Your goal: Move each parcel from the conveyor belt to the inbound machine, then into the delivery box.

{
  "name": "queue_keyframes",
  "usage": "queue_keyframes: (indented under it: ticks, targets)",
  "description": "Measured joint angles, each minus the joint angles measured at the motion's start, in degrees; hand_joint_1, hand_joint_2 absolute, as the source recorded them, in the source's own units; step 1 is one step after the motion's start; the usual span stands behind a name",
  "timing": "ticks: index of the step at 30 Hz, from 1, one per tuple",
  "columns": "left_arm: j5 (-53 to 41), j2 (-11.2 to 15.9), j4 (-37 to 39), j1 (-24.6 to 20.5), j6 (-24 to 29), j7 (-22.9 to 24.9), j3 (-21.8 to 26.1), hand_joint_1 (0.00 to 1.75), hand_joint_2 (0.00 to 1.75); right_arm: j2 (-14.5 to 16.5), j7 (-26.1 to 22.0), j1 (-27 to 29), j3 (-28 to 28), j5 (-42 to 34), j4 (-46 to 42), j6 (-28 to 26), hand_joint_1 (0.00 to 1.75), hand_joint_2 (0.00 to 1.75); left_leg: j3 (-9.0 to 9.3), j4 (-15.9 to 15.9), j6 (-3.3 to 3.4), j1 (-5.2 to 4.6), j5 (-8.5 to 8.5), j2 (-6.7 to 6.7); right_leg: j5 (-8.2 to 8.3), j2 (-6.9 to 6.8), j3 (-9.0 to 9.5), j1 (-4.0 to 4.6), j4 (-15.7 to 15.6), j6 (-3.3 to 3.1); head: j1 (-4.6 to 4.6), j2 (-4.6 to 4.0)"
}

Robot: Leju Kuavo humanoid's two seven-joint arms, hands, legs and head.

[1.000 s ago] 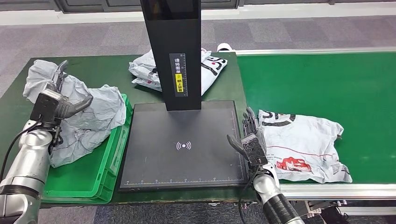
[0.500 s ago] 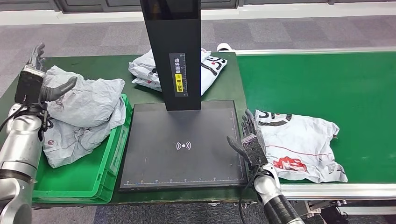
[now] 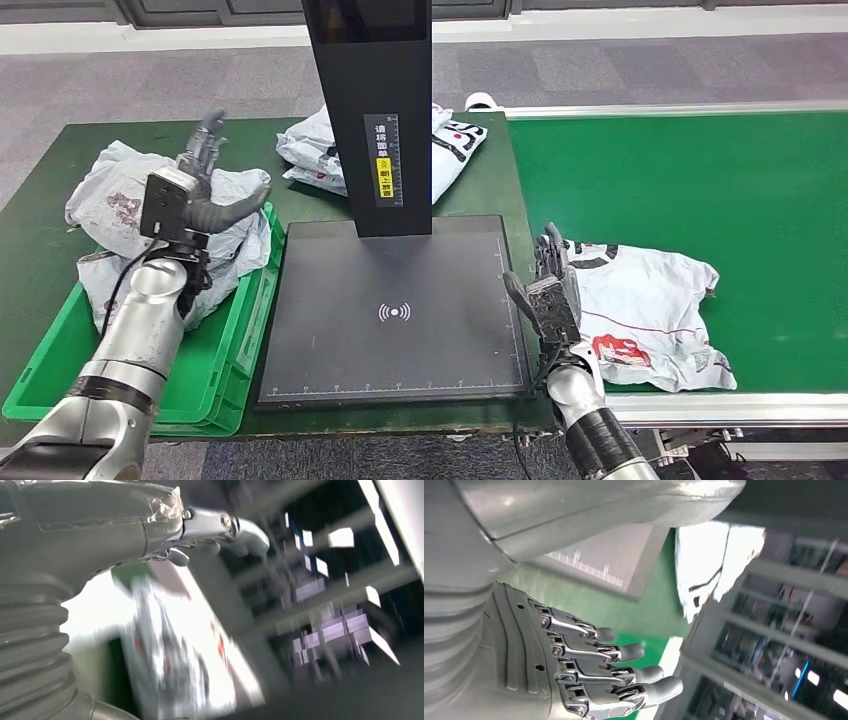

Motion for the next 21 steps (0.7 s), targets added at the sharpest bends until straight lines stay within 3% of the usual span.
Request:
queue_keyframes:
  ticks: [5,9,15,21]
  targets:
    - [0.84,-6.4,2.76,1.83,-4.24,-0.9,-6.92,0.0,1.75,-0.81,4.17,-1.7,-1.02,4.68,0.96,-7.04,0.0,1.75,-0.05,0.01,0.09,-0.13,0.03,-0.15,-0.02,-0.11,0.03,-0.04,-0.01,0.07,-0.02,0.0]
    - [1.29,-11.81,7.69,2.58,-4.65,-0.99,-11.71,0.0,1.75,-1.94,11.37,-3.46,-1.47,12.46,3.56,-11.29,0.0,1.75,-0.07,0.01,0.17,-0.14,-0.01,-0.14,0.0,-0.13,0.03,-0.1,-0.01,0.12,-0.01,-0.01]
    - [0.97,-16.63,15.49,2.84,-0.59,-0.67,-15.72,0.0,1.75,-4.82,31.57,-4.91,-1.76,31.88,9.58,-12.37,0.0,1.75,-0.07,0.02,0.2,-0.15,-0.03,-0.14,-0.01,-0.13,0.02,-0.12,-0.02,0.14,-0.01,-0.01]
    - [1.47,-18.94,20.31,2.81,1.13,-0.24,-15.9,0.0,1.75,-7.91,49.61,-4.96,-3.07,46.59,16.02,-4.51,0.0,1.75,-0.11,0.02,0.2,-0.14,-0.03,-0.16,-0.04,-0.14,0.02,-0.12,-0.02,0.19,-0.01,-0.01]
